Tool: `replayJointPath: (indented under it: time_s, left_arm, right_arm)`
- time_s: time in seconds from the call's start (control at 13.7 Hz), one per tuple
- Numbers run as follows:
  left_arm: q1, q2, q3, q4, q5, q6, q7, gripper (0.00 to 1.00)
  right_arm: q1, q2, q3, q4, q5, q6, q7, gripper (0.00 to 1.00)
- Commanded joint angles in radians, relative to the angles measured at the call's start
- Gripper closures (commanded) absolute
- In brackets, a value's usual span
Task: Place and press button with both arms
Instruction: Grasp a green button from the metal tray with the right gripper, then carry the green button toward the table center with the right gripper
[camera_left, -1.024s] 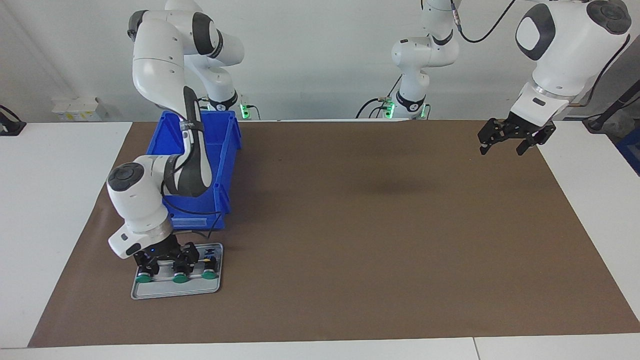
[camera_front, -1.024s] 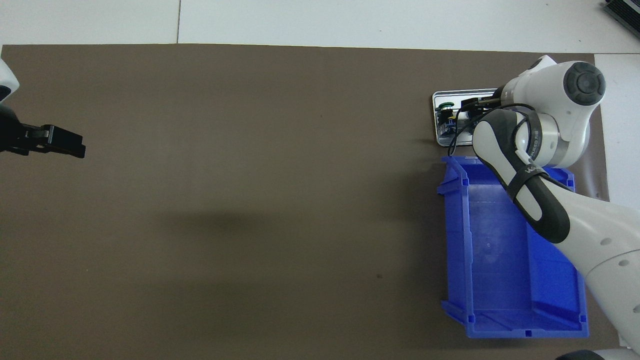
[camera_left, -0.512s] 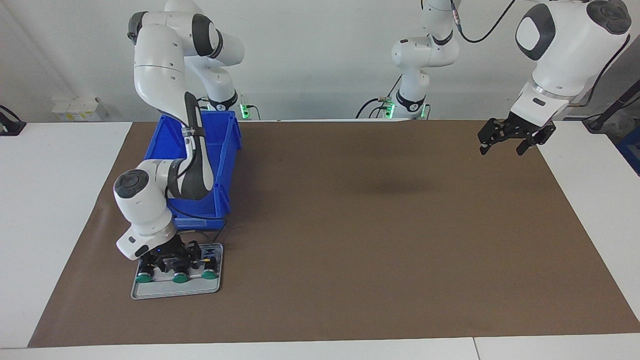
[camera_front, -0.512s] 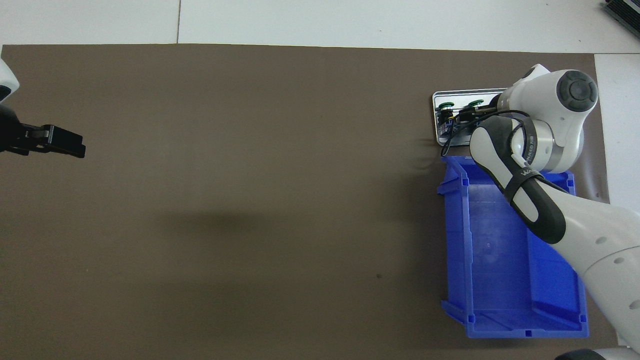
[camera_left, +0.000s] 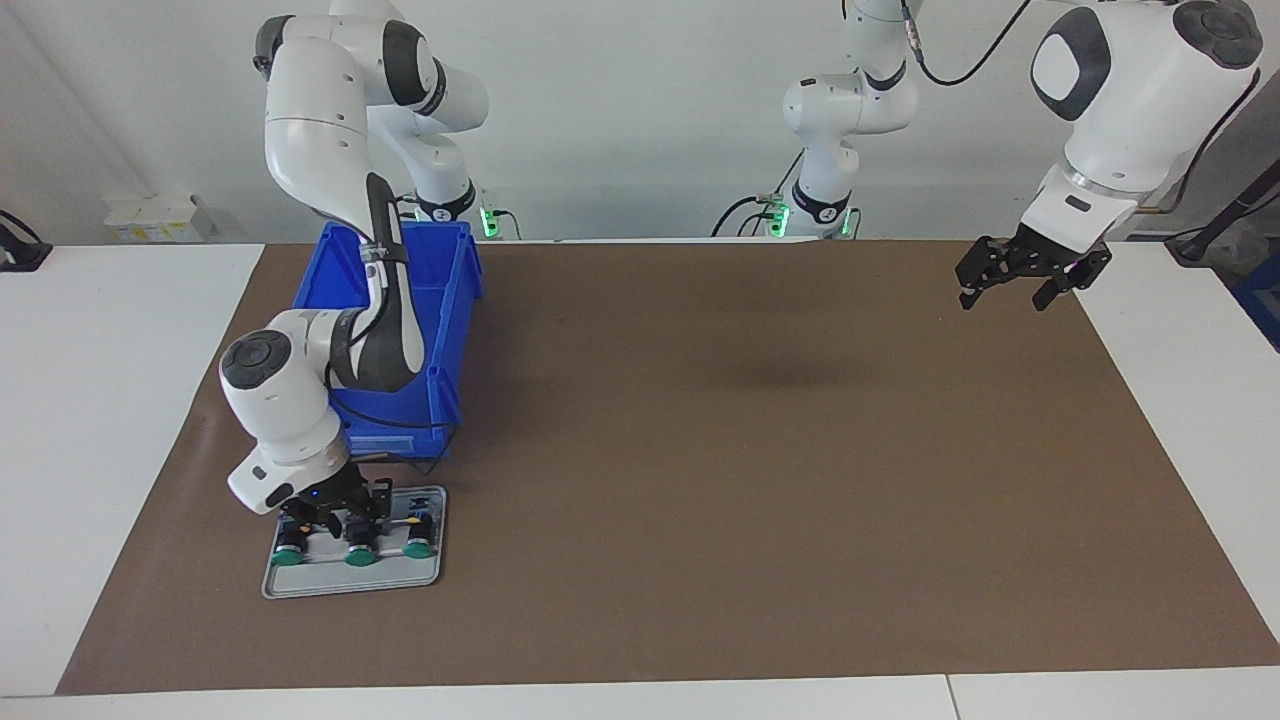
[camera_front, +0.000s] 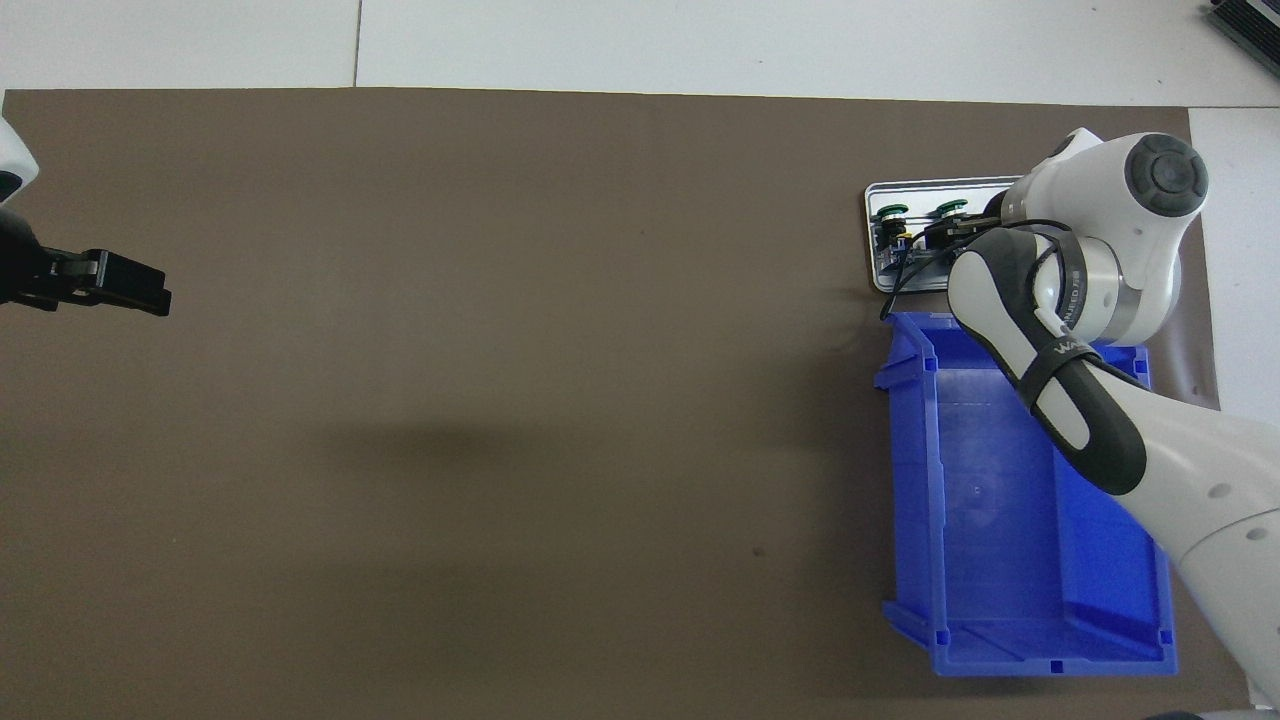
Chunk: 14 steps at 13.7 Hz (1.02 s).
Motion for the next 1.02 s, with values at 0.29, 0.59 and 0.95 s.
replayJointPath:
  time_s: [0.29, 0.59, 0.95]
  left_arm:
    - [0.008, -0.022, -0.003, -0.023, -0.011, 0.003, -0.001, 0.0]
    - [0.008, -0.022, -0.003, -0.023, -0.011, 0.003, -0.001, 0.0]
    - [0.008, -0.022, -0.003, -0.023, -0.011, 0.003, -0.001, 0.0]
  right_arm:
    - [-0.013, -0.025, 0.01, 0.032, 0.023, -0.045, -0.02, 1.0]
    - [-0.003, -0.048, 0.006, 0.244, 0.0, -0.347, 0.393, 1.0]
    - [0.04, -0.117, 0.015, 0.261, 0.009, -0.4, 1.025, 1.0]
